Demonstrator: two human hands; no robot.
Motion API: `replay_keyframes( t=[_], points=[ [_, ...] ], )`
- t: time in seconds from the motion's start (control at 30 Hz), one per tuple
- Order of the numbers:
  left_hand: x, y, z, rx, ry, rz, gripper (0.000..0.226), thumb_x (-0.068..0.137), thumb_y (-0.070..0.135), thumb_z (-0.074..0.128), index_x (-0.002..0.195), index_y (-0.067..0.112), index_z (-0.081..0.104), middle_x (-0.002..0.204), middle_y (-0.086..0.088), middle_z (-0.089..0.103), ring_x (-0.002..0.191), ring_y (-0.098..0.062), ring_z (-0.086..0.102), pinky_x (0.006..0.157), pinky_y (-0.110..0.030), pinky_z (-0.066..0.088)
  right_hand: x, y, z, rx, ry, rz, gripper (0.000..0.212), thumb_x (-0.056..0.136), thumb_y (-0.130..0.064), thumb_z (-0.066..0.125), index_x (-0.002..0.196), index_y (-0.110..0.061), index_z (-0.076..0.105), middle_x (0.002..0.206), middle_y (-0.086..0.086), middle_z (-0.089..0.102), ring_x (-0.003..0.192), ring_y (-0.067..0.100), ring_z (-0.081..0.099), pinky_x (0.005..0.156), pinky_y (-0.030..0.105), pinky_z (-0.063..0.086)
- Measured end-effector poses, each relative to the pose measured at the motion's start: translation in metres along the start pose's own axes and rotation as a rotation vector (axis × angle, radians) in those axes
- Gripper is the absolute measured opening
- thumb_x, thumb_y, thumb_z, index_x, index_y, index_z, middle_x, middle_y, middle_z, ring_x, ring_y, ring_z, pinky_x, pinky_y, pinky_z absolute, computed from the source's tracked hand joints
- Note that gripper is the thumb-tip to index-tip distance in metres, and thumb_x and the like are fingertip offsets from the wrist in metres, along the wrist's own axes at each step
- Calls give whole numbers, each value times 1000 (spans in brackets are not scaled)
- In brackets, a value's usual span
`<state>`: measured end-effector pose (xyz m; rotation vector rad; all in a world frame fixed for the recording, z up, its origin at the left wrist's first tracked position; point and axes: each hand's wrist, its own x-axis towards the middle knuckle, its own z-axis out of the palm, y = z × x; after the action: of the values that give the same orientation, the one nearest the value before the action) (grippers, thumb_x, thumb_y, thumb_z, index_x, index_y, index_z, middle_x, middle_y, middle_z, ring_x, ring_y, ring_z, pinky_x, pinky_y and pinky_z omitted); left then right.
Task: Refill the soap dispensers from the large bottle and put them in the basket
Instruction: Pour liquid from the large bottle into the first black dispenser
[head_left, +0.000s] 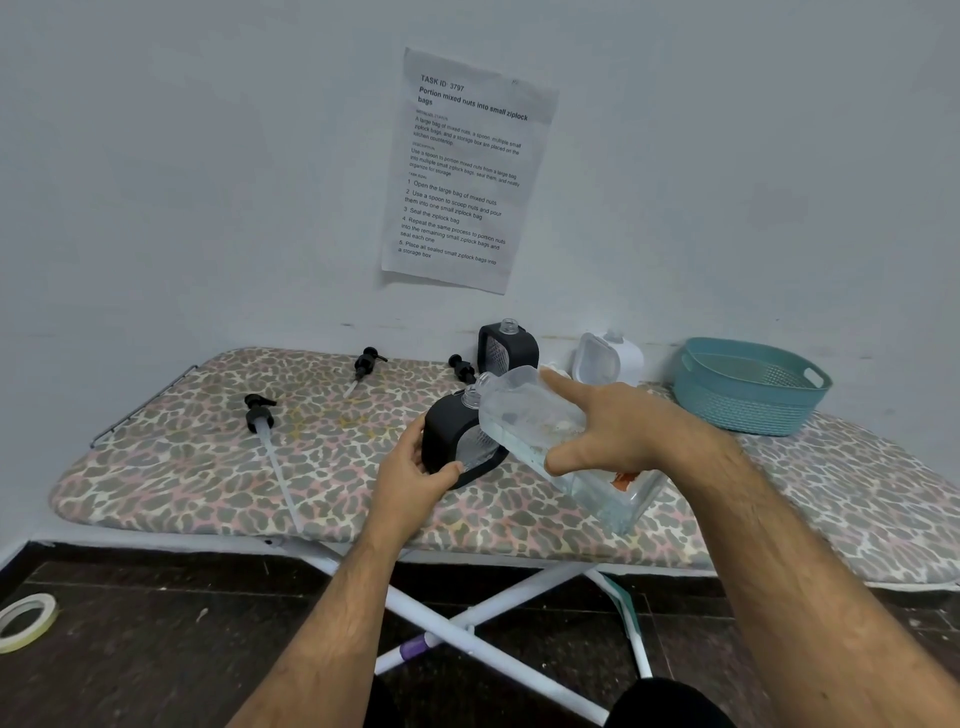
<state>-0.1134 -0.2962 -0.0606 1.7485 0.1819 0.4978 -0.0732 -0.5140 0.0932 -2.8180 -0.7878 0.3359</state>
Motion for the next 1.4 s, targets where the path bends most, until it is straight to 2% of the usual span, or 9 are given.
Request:
replay_keyframes(
  t=[0.1,0.27,0.57,0.63,0.73,0.83,1.1,1.23,1.4],
  points=[
    [0,1,0,0,1,-1,66,83,3,72,129,41,43,112,27,55,103,9,56,86,-12,47,0,0,0,5,-3,4,100,76,-48,66,155,-48,5,85,-6,63,66,15,71,77,36,62],
    [-2,4,0,8,2,0,65,85,2,71,128,40,40,107,31,50,94,17,52,75,-3,44,-1,-1,-1,3,-5,0,100,77,-47,67,155,-47,4,84,-10,59,70,15,71,77,34,61],
    [-1,2,1,-8,2,-2,64,84,2,72,124,44,43,109,28,54,96,16,56,79,-6,46,2,0,0,-26,5,-6,102,76,-50,67,155,-46,3,89,-5,64,75,15,70,83,38,59],
    [-1,2,0,-6,0,-5,65,84,3,72,127,42,44,111,26,56,101,10,58,85,-11,48,2,1,0,-24,4,-5,102,76,-50,67,155,-45,3,91,-4,64,75,15,69,82,38,60],
    [0,1,1,-3,-1,-8,65,84,3,72,129,40,44,111,26,56,102,8,58,84,-10,47,2,1,1,-4,-1,-7,101,75,-50,67,154,-47,4,91,-4,65,72,15,71,79,37,61],
    [0,1,0,-4,-1,-7,65,84,4,73,127,42,42,112,26,55,103,9,57,86,-13,48,2,1,1,-33,7,-7,102,76,-51,67,155,-46,3,98,-2,65,77,14,69,84,38,58],
    [0,-1,0,0,-5,-14,67,84,5,73,137,35,44,113,24,56,106,6,57,86,-15,48,-1,0,0,-1,-2,-8,100,77,-48,67,155,-47,3,84,-12,57,74,15,71,78,31,58],
    [1,-1,0,7,-8,-8,66,84,5,73,136,35,45,115,20,58,108,2,59,86,-15,48,-1,-1,-1,-12,-2,-7,100,77,-48,67,155,-47,3,84,-11,58,74,14,70,82,35,59],
    [-1,1,0,6,-5,2,65,84,3,72,131,39,44,111,25,58,101,9,59,82,-12,50,-1,0,0,-8,2,-7,100,76,-49,66,155,-47,4,84,-9,60,73,15,71,81,34,59]
  ],
)
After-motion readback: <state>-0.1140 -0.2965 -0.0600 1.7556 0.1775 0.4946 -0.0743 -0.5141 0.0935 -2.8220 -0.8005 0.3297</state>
